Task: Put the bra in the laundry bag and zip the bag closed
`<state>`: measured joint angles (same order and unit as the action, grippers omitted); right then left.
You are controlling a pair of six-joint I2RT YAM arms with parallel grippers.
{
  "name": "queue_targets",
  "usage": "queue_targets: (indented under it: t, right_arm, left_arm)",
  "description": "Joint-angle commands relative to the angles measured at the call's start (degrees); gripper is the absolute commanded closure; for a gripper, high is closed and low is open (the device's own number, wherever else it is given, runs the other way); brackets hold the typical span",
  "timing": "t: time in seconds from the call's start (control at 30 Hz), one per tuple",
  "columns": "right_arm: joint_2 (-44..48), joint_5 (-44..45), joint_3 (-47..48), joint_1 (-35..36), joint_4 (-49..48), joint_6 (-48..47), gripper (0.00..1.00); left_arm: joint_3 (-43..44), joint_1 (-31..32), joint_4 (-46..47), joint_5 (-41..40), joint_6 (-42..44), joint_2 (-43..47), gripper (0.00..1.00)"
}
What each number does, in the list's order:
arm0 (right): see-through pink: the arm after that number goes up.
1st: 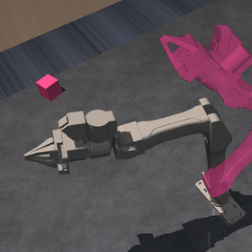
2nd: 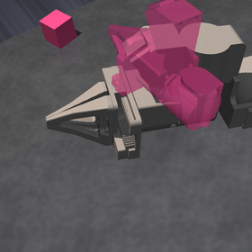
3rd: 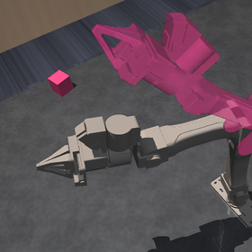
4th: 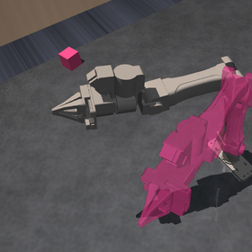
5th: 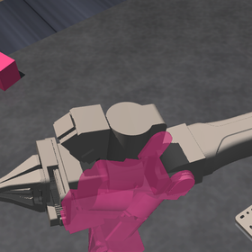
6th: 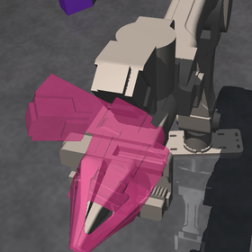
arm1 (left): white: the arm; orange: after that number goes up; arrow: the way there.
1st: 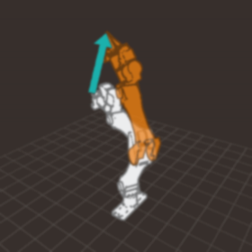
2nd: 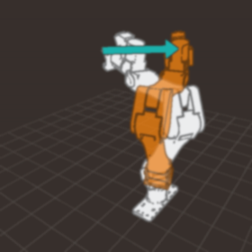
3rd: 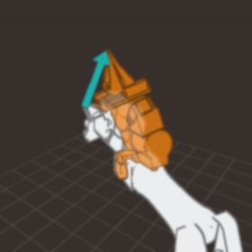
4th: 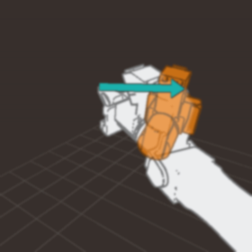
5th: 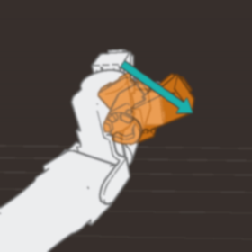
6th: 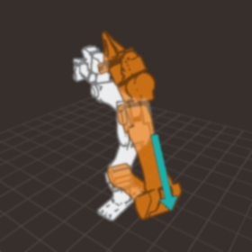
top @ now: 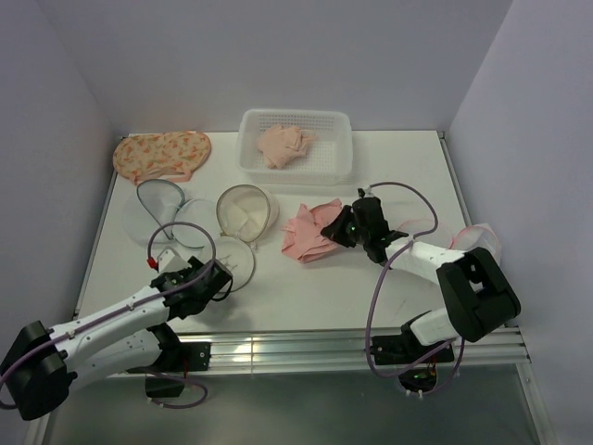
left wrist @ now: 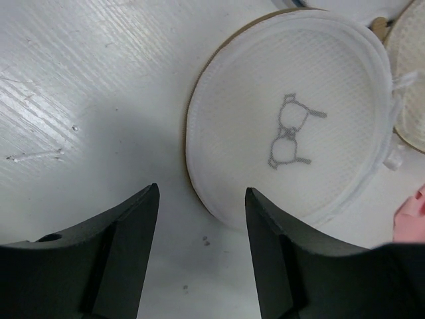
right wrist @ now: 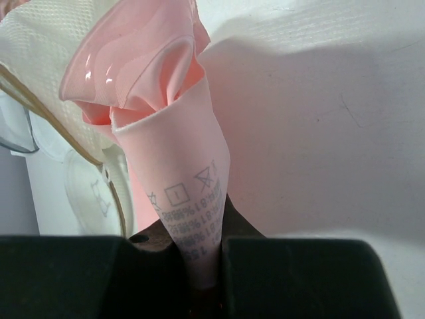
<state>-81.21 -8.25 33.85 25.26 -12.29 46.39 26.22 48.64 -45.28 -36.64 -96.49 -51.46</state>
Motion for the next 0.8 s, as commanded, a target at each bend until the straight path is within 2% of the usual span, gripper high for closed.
queue_targets:
  t: [0.0, 0.27, 0.37, 0.47, 0.57, 0.67, 0.7, 0.77]
  right_arm:
    - [2.4, -0.1, 0.4, 0.2, -1.0, -0.4, 1.0]
    - [2.9, -0.3, 0.1, 0.1, -1.0, -0.2, 1.0]
    - [3.4, -0.3, -0.1, 0.1, -1.0, -0.2, 1.0]
    - [4.0, -0.3, -0.2, 0.1, -0.7, -0.2, 1.0]
    - [4.4, -0.3, -0.3, 0.1, -0.7, -0.1, 1.0]
    - [4.9, -0.5, -0.3, 0.0, -0.6, -0.1, 1.0]
    - [5.0, -0.5, -0.3, -0.1, -0.5, -0.1, 1.0]
    - [5.7, -0.6, -0.4, -0.1, -0.2, -0.2, 1.0]
  left_arm:
    - [0.7, -0.9, 1.2, -2.2, -1.2, -2.3, 0.39]
    - [0.2, -6.0, 8.7, 0.3, 5.3, -9.4, 0.43]
    - [-0.5, -8.4, 12.4, 1.6, 8.5, -10.7, 0.46]
    - [-0.4, -10.4, 15.1, 3.0, 12.1, -12.4, 0.54]
    - [-0.2, -10.8, 16.7, 4.5, 14.2, -14.1, 0.64]
    - [0.4, -10.8, 17.5, 5.5, 16.3, -15.5, 0.81]
    - [1.0, -10.8, 17.9, 6.0, 17.3, -15.8, 0.97]
    - [2.3, -10.8, 17.5, 6.3, 20.1, -16.0, 1.0]
